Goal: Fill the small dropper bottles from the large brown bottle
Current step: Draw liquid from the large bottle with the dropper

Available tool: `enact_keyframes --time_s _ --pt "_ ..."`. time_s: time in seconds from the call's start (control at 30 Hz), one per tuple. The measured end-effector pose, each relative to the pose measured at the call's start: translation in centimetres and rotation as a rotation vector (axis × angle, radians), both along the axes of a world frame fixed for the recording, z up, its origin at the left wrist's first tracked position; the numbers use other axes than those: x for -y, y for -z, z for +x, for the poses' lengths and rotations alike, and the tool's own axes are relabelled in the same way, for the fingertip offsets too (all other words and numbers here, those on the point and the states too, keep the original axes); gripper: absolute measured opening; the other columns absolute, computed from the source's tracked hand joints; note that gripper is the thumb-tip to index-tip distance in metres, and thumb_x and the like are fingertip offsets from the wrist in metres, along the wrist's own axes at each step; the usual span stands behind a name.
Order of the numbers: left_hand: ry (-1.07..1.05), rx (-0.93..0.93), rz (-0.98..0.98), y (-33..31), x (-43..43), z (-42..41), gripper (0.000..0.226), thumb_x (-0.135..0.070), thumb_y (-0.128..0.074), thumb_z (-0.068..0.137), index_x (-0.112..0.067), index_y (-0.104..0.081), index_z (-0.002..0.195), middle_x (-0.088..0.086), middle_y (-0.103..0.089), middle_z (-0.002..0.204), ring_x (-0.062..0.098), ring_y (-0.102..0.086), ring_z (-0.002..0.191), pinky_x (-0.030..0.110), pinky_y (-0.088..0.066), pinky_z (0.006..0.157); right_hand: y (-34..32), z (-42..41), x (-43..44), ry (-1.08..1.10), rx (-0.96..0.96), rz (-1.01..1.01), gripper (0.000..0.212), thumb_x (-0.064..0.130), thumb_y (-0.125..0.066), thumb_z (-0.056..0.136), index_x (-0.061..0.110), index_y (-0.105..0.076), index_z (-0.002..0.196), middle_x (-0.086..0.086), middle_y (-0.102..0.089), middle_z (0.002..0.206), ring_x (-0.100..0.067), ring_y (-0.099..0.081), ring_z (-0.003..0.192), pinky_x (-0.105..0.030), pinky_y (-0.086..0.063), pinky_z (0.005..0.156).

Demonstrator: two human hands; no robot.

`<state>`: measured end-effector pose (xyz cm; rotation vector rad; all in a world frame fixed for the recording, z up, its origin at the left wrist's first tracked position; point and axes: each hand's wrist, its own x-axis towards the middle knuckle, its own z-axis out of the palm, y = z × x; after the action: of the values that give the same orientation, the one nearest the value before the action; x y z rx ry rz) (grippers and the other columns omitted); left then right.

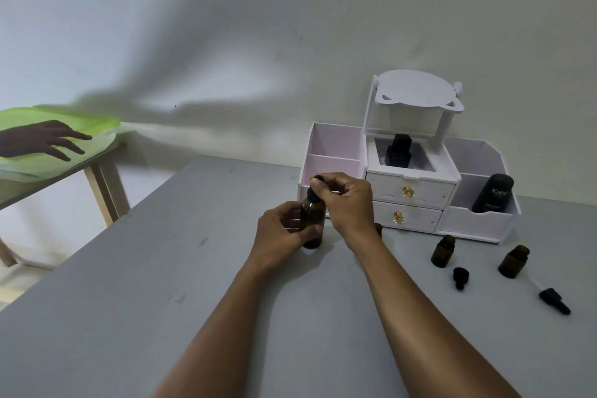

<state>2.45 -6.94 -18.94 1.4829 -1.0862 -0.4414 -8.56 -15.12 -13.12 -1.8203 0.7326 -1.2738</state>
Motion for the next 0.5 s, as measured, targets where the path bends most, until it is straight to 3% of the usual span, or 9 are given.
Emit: enact_keyframes --time_s 0.17,0.3,0.37,0.43,0.5 --pt "0.004 -0.006 0.009 0.0 0.1 0.0 0.048 -0.028 -0.084 0.077 -0.024 -0.068 0.122 -0.008 -0.073 0.110 0.006 -0.070 0.097 0.021 -0.057 0.088 -1.4 -0.4 -0.4 -0.060 0.052 0.012 0.015 0.022 -0.073 0.088 0.021 -0.077 0.102 0.018 -0.072 0.088 0.006 -0.070 0.082 -0.010 -0.055 0.072" --pt "0.007 -0.005 0.007 0.1 -0.1 0.0 0.053 -0.026 -0.085 0.076 -0.023 -0.066 0.126 -0.006 -0.073 0.112 0.010 -0.070 0.101 0.024 -0.058 0.090 -3.5 -0.6 -0.6 -0.087 0.115 -0.016 0.019 0.022 -0.073 0.089 0.014 -0.076 0.107 0.004 -0.077 0.097 -0.009 -0.074 0.087 -0.027 -0.061 0.084" --pt "0.015 0.010 -0.042 -0.1 -0.4 -0.2 0.063 -0.026 -0.086 0.075 -0.030 -0.060 0.133 -0.009 -0.071 0.115 0.009 -0.069 0.104 0.023 -0.059 0.086 -5.0 -0.9 -0.8 -0.102 0.166 -0.049 0.021 0.018 -0.072 0.090 0.011 -0.074 0.110 0.002 -0.076 0.097 -0.010 -0.074 0.087 -0.027 -0.061 0.084" --pt "-0.061 0.053 -0.135 -0.5 -0.7 -0.6 0.073 -0.034 -0.085 0.074 -0.036 -0.052 0.139 -0.013 -0.067 0.118 0.003 -0.065 0.108 0.020 -0.058 0.082 -6.9 -1.8 -0.9 -0.125 0.251 -0.064 0.020 0.014 -0.071 0.090 0.010 -0.073 0.109 0.002 -0.075 0.096 -0.009 -0.074 0.085 -0.024 -0.060 0.082" --pt "-0.236 0.143 -0.270 -1.2 -1.1 -1.1 0.070 -0.039 -0.081 0.075 -0.029 -0.052 0.138 -0.009 -0.066 0.117 0.004 -0.065 0.106 0.018 -0.056 0.078 -8.5 -3.1 -0.9 -0.145 0.355 -0.058 0.018 0.011 -0.071 0.090 0.012 -0.072 0.108 0.001 -0.075 0.095 -0.011 -0.075 0.085 -0.025 -0.060 0.081"
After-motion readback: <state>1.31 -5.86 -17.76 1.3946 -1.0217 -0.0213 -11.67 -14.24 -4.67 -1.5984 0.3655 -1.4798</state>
